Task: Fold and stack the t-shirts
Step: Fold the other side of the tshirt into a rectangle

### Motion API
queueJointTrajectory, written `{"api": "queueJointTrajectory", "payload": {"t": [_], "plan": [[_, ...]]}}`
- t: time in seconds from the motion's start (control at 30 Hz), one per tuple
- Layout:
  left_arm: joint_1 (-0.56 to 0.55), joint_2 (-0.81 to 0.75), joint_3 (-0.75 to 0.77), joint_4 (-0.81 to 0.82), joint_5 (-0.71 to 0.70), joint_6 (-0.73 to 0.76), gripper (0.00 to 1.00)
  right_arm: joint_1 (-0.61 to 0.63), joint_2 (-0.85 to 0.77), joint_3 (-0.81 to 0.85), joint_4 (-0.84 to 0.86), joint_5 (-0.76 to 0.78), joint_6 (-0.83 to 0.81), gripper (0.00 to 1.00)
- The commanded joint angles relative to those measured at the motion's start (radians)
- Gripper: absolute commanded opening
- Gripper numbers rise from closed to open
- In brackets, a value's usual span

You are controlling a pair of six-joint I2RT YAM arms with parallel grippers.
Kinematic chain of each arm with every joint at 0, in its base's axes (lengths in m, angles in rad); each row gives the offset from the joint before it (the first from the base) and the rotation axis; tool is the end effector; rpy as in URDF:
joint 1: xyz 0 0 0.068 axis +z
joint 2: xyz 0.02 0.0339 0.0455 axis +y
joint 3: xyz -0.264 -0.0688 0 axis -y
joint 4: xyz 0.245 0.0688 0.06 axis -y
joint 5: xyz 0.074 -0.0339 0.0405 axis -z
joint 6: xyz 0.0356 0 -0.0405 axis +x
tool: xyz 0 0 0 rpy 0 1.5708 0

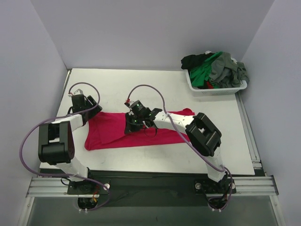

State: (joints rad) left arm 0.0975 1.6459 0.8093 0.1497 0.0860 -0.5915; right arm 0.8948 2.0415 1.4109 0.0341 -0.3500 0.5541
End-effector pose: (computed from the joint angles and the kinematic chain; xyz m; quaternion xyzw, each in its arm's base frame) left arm 0.3319 0.0294 0.1657 -0.2877 0.8562 -0.1422 0.4048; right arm 0.2795 0.3679 0.1924 -0.2278 0.8438 0.4207 0.2432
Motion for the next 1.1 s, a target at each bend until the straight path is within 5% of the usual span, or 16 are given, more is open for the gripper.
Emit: {"api": "queueJointTrajectory", "payload": {"t": [0.0,0.8,0.9,0.93,1.07], "plan": [[-0.004,0.017,0.051,0.01,-0.011,0.001,0.68,-0.014,-0.06,-0.021,-0.02,-0.02,0.012,0.0],[-0.004,0.0,0.054,-0.022,-0.058,0.01,0.69,-0.043,-0.053,-0.073,-0.031,-0.026,0.01,0.0],[-0.008,-0.038,0.047,-0.039,-0.08,0.016,0.68,-0.042,-0.055,-0.076,-0.031,-0.029,0.003,0.09],[-0.018,-0.052,0.047,-0.047,-0.101,0.021,0.69,-0.043,-0.055,-0.073,-0.031,-0.035,0.003,0.23],[-0.067,-0.13,0.057,-0.114,-0.228,0.059,0.75,-0.042,-0.099,-0.082,-0.031,-0.029,-0.017,0.5]]}}
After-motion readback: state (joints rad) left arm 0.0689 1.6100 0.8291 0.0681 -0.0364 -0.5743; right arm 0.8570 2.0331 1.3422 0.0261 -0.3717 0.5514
